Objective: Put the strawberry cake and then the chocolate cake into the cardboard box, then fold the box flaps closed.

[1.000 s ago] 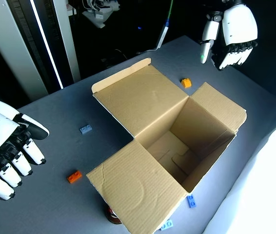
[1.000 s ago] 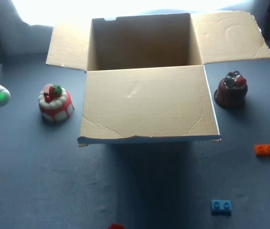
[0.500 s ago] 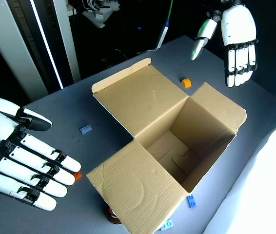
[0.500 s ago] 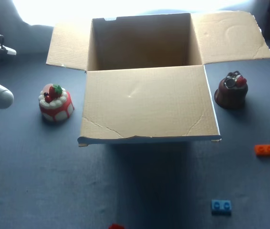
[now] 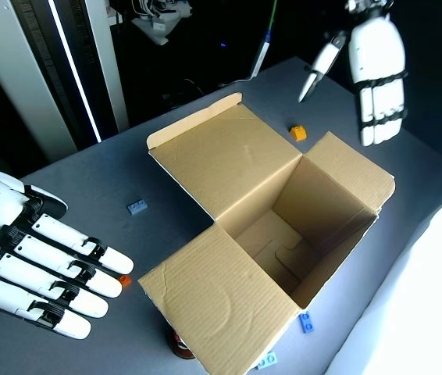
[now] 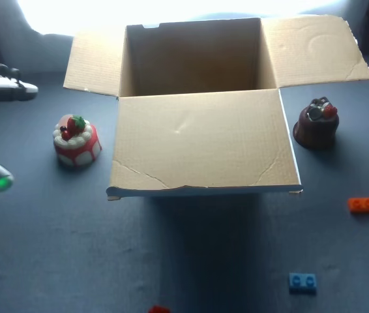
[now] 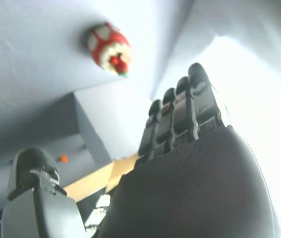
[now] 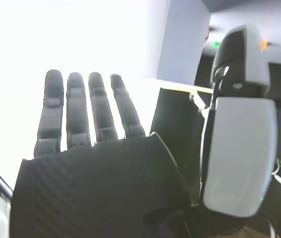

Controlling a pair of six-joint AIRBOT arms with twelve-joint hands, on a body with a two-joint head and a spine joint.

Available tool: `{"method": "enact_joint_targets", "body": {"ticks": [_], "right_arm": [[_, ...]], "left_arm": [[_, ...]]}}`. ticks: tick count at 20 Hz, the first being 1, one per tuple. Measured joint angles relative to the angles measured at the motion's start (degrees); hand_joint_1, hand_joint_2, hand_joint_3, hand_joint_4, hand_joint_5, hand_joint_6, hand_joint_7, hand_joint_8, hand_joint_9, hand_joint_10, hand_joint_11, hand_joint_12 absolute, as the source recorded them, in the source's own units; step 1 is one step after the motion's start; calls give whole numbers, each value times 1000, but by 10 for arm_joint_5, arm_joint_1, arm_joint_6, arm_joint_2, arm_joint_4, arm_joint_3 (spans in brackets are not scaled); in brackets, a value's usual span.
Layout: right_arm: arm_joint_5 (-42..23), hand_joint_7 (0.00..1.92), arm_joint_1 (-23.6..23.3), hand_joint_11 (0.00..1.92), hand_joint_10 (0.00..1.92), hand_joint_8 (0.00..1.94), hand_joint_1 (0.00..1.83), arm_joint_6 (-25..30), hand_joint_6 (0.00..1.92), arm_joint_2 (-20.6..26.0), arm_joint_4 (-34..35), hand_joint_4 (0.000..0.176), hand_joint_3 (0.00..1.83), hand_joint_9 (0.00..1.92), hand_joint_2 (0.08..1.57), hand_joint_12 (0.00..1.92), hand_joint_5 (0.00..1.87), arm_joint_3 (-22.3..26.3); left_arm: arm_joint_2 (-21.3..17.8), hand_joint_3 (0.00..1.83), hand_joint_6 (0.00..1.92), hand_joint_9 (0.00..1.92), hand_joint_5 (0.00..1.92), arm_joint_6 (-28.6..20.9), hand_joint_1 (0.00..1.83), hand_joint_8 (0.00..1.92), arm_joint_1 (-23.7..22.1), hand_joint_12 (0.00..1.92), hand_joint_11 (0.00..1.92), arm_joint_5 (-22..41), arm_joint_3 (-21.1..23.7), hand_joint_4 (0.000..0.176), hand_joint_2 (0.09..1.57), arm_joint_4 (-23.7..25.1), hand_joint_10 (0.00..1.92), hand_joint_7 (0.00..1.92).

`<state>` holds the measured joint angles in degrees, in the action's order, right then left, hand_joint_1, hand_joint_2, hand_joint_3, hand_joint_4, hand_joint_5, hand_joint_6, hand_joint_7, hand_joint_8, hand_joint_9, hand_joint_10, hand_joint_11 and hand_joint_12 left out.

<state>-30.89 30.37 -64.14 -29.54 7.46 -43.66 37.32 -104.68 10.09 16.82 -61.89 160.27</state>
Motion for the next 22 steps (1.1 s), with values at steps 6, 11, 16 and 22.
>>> {"method": "enact_joint_targets", "body": {"ticks": [6, 11, 16, 22], "right_arm": [[1, 43, 0, 0, 0, 2, 866, 0, 9, 0, 0, 0, 3, 62, 932, 315, 31, 0], [2, 79, 0, 0, 6, 4, 896, 0, 12, 0, 0, 0, 0, 69, 934, 358, 74, 0], [3, 77, 0, 0, 0, 0, 856, 0, 18, 0, 0, 0, 0, 55, 932, 374, 123, 0], [3, 74, 0, 0, 3, 0, 804, 0, 4, 0, 0, 0, 0, 55, 939, 354, 100, 0]], "left_arm": [[40, 0, 4, 61, 22, 1, 640, 4, 54, 421, 0, -70, -12, 0, 1034, -35, 6, 56], [79, 0, 2, 55, 38, 3, 739, 0, 101, 280, 0, -106, -32, 0, 1000, -43, 0, 75], [125, 5, 6, 65, 17, 3, 698, 3, 116, 326, 0, -139, -67, 0, 1024, -46, 4, 70], [176, 1, 3, 84, 52, 3, 705, 1, 129, 369, 0, -171, -107, 0, 1027, -43, 2, 84]]}}
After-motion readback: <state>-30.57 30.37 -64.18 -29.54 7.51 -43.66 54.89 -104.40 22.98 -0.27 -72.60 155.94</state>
